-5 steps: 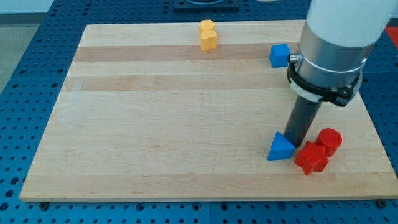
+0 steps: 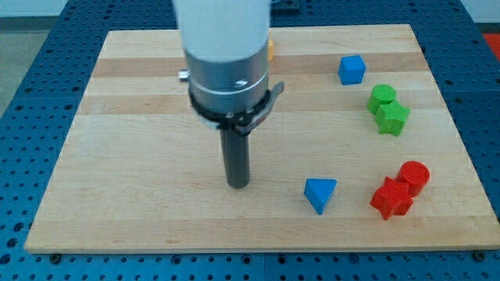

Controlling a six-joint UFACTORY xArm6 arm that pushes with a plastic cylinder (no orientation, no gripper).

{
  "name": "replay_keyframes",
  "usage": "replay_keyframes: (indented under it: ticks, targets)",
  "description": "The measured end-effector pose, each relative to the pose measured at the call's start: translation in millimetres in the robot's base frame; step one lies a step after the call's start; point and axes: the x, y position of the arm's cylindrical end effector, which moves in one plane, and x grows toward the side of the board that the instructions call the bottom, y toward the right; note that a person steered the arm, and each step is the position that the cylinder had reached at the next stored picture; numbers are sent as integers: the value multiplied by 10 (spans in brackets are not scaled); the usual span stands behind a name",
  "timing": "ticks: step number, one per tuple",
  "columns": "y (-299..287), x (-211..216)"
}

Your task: Push the blue triangle closer to blue cube

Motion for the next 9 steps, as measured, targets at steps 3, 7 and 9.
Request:
replay_keyframes:
  ticks: [3, 7, 9]
  targets:
    - [1222, 404]
    - [1330, 119]
    - [1433, -266]
